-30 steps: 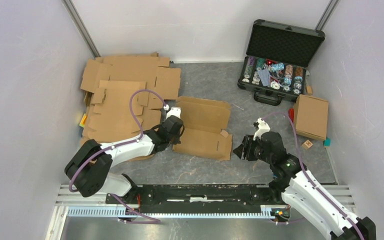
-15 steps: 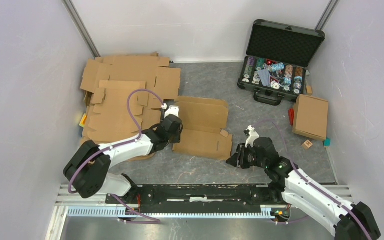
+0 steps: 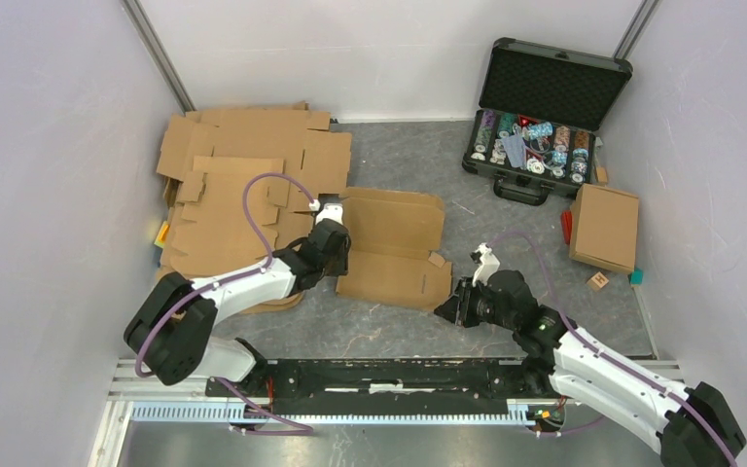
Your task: Fold the paper box
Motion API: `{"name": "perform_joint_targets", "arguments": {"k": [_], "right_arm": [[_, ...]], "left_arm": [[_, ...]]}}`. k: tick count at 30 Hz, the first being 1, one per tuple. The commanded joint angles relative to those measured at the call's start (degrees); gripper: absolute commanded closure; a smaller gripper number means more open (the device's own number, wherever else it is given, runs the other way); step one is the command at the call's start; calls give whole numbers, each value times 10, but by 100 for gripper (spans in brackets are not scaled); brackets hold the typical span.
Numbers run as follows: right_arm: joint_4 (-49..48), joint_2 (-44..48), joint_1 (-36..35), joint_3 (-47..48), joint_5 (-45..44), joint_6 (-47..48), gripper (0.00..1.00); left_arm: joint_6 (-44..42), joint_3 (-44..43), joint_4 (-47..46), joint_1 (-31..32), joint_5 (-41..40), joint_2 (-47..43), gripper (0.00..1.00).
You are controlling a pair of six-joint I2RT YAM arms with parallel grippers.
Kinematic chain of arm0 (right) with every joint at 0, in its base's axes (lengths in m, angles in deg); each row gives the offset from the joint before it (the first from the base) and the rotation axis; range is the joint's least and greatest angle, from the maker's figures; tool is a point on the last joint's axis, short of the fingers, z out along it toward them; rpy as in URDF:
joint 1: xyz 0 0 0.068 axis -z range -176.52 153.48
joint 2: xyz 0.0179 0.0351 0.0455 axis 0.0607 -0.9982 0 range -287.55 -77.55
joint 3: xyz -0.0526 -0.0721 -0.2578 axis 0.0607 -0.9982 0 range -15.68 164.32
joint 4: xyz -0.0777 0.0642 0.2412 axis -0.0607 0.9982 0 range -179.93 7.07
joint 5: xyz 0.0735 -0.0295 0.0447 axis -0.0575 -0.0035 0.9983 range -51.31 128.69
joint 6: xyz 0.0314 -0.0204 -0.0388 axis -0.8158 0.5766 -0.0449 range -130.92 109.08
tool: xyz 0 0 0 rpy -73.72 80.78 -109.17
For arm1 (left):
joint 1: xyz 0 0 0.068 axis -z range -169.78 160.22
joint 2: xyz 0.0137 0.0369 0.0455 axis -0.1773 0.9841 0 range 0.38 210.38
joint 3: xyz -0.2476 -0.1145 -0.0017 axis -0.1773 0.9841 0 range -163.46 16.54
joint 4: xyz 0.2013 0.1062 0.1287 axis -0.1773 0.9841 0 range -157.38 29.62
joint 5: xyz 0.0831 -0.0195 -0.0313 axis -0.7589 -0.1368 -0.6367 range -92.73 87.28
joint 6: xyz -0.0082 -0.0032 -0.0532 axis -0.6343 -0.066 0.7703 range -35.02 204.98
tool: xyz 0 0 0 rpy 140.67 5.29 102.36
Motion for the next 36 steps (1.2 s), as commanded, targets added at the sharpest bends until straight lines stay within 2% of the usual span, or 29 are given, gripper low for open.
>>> {"name": "perform_joint_targets", "arguments": {"k": [1, 9, 24, 36], "right_arm": [[-22, 14, -5, 0, -30, -1, 74], [-38, 3, -6, -15, -26, 4, 75], [-116, -93, -8, -13, -10, 14, 75], [-126, -157, -8, 28, -37, 32, 76]], "left_arm": [[20, -3, -13, -6, 21, 11, 54], [19, -6, -14, -7, 27, 21, 55], [17, -6, -17, -18, 54, 30, 56], [9, -13, -12, -18, 62, 42, 67]]}}
